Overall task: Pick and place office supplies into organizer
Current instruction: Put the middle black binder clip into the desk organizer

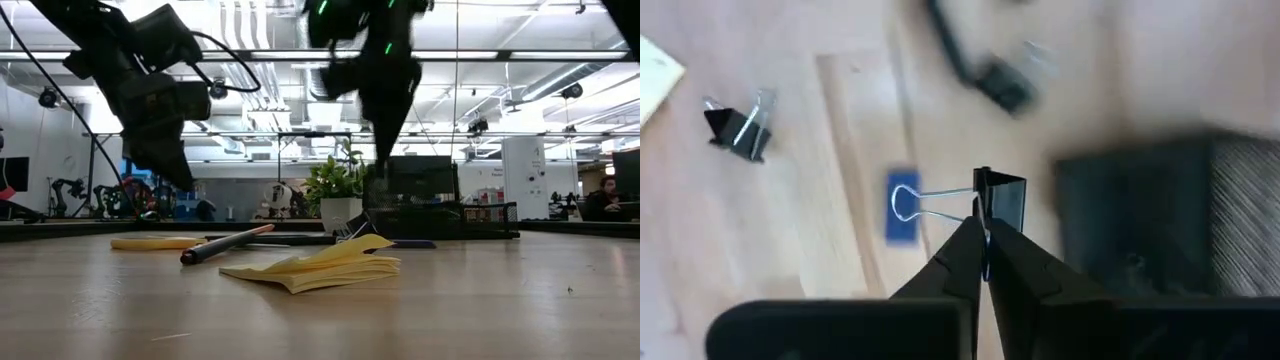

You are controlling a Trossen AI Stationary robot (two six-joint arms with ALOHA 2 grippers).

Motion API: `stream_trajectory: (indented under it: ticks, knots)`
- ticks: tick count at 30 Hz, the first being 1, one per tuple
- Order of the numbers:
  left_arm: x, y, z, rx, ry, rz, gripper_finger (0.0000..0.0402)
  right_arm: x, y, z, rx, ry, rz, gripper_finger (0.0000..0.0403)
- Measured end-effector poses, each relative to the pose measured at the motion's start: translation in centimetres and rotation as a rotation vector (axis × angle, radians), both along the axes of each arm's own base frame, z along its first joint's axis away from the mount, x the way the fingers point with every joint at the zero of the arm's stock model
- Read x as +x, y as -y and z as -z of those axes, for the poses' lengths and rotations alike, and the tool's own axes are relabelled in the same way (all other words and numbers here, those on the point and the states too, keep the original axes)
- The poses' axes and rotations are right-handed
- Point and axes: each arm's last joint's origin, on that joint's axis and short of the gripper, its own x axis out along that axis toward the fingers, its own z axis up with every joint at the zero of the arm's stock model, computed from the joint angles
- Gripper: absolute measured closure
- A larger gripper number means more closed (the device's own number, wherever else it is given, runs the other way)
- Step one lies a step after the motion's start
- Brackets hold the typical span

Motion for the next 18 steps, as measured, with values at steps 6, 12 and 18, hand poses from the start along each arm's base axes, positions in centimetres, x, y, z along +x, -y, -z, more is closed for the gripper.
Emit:
stream_trajectory:
  ticks: [6, 12, 18]
  knots:
    - [0.4, -0.1, -0.4, 0.011, 0.056, 0.003, 0.0304, -4.1, 1.9, -0.9, -0.096, -0.042, 0.481, 0.0395]
    - [0.5, -0.1, -0.5, 0.012, 0.064, 0.002, 0.0304, -4.3, 4.6, 2.2, -0.081, 0.063, 0.868, 0.0395]
    - [0.4, -0.1, -0.4, 0.007, 0.056, -0.002, 0.0304, -4.9, 5.6, 4.0, -0.184, 0.132, 1.107, 0.0393]
